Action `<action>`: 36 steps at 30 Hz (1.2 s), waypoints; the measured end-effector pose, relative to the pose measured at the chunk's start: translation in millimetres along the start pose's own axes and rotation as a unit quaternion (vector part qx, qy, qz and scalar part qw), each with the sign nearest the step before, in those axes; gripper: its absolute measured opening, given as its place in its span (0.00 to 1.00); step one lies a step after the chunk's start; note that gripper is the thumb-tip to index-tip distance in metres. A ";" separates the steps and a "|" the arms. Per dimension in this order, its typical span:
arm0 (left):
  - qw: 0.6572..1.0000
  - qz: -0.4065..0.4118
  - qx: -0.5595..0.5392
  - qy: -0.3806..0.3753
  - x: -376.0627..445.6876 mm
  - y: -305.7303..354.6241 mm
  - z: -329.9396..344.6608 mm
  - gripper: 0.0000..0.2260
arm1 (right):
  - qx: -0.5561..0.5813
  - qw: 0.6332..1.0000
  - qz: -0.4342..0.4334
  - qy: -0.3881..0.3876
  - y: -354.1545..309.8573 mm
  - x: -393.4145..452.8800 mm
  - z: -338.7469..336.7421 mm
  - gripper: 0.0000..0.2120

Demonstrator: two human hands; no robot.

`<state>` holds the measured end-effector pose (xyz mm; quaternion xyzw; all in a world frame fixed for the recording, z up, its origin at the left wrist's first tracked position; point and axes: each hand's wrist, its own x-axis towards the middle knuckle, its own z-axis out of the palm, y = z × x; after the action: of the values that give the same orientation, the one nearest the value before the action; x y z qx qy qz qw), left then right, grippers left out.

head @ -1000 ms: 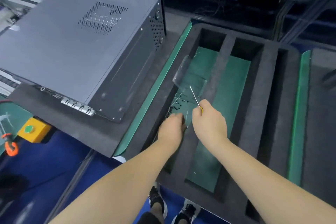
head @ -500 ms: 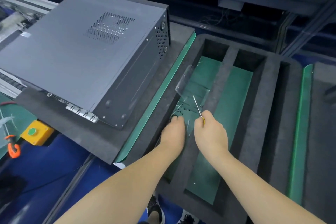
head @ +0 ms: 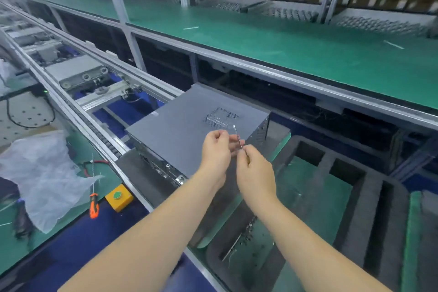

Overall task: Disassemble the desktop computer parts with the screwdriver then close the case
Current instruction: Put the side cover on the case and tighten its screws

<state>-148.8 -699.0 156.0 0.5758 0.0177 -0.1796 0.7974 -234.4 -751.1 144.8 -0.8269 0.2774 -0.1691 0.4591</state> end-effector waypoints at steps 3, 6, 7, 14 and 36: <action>0.999 0.017 -0.005 -0.027 5.7 40.7 -24.2 0.10 | -0.004 0.999 -0.023 -0.025 -36.4 -2.0 19.3 0.13; 0.999 0.023 -0.003 -0.043 15.6 71.4 -51.9 0.12 | -0.004 0.999 -0.035 -0.032 -67.1 -4.6 45.3 0.13; 0.999 0.024 -0.003 -0.045 20.2 79.9 -62.9 0.12 | -0.005 0.999 -0.039 -0.030 -77.1 -5.1 55.9 0.12; 0.994 0.022 0.050 -0.096 66.9 120.2 -156.5 0.10 | -0.010 1.000 -0.021 0.007 -133.2 -9.0 152.3 0.12; 0.983 -0.130 0.117 -0.051 136.6 99.5 -326.3 0.08 | -0.040 0.989 0.140 0.006 -162.4 -37.2 335.8 0.12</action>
<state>67.7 -406.6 104.9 0.6479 0.0308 -0.3119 0.6943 -35.0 -435.9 107.4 -0.7966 0.3994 -0.0968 0.4433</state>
